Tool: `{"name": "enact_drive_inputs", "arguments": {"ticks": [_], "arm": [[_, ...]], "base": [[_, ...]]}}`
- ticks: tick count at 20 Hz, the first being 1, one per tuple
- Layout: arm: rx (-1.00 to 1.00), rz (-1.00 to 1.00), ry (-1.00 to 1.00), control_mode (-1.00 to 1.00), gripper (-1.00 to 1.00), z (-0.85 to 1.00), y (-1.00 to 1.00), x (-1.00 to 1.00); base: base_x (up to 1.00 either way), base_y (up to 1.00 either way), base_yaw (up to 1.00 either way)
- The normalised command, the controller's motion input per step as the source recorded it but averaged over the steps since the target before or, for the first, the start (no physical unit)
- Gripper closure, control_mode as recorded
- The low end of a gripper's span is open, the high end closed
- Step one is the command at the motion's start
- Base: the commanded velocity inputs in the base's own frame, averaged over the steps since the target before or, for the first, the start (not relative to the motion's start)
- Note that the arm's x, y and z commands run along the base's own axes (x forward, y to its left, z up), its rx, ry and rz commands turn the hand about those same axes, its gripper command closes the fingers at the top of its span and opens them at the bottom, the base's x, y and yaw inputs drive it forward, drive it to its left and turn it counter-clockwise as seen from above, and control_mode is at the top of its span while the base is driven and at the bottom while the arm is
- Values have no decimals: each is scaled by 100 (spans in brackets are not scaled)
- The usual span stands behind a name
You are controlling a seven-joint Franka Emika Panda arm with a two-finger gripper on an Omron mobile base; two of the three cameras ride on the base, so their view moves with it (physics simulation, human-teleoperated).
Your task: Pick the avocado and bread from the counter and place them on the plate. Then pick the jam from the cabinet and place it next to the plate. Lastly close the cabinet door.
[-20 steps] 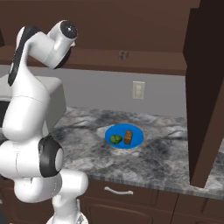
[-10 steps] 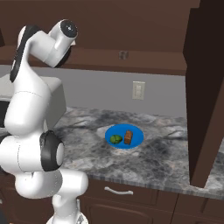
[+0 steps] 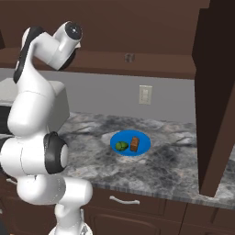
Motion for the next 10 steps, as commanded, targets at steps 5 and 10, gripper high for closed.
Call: {"name": "enact_drive_inputs", "arguments": {"ticks": [5,10], "arm": [[-1,-1,0,-100,-100,-3,8,19],[0,-1,0,-100,-100,-2,4,23]], "base": [[0,0,0],[0,0,0]]}}
